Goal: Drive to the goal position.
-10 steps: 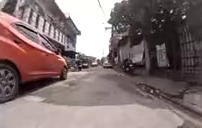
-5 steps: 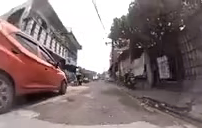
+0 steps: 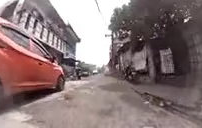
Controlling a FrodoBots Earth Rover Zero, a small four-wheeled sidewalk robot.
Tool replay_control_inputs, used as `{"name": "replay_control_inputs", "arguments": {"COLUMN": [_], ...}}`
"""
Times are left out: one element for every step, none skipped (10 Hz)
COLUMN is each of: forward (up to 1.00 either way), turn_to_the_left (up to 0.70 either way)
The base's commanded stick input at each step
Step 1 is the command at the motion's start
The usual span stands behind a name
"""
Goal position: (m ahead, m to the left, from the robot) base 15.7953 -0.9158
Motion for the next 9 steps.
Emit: {"name": "replay_control_inputs", "arguments": {"forward": [0.50,0.50,0.50,0.50,0.50,0.50,0.50,0.50,0.50], "turn_to_the_left": [0.00,0.00,0.00,0.00,0.00,0.00,0.00,0.00,0.00]}}
